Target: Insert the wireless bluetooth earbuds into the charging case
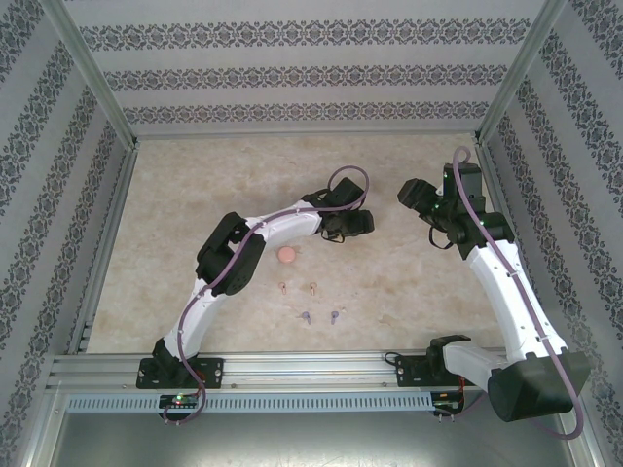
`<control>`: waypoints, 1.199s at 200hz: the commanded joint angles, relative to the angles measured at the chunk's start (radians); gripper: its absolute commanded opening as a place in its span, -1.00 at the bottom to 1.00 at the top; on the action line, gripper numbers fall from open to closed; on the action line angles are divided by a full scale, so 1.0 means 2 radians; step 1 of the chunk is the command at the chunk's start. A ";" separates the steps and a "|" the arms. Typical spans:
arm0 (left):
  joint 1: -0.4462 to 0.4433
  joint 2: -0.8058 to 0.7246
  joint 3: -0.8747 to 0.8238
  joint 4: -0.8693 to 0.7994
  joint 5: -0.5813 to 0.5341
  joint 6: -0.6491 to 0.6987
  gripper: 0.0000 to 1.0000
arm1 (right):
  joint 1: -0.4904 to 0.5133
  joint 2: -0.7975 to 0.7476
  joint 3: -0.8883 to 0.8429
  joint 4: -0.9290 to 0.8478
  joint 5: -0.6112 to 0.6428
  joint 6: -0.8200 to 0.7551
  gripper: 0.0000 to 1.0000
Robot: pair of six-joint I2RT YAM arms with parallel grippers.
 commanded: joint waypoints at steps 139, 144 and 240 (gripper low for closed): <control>0.042 -0.262 -0.111 0.016 -0.164 0.134 0.99 | 0.035 -0.015 -0.007 -0.001 0.001 0.006 0.44; 0.048 -0.274 -0.125 0.023 -0.167 0.136 0.99 | 0.046 -0.010 -0.011 0.003 0.008 0.010 0.44; 0.192 -0.398 -0.278 0.079 -0.137 0.075 0.99 | 0.216 0.232 0.103 -0.001 0.100 0.122 0.44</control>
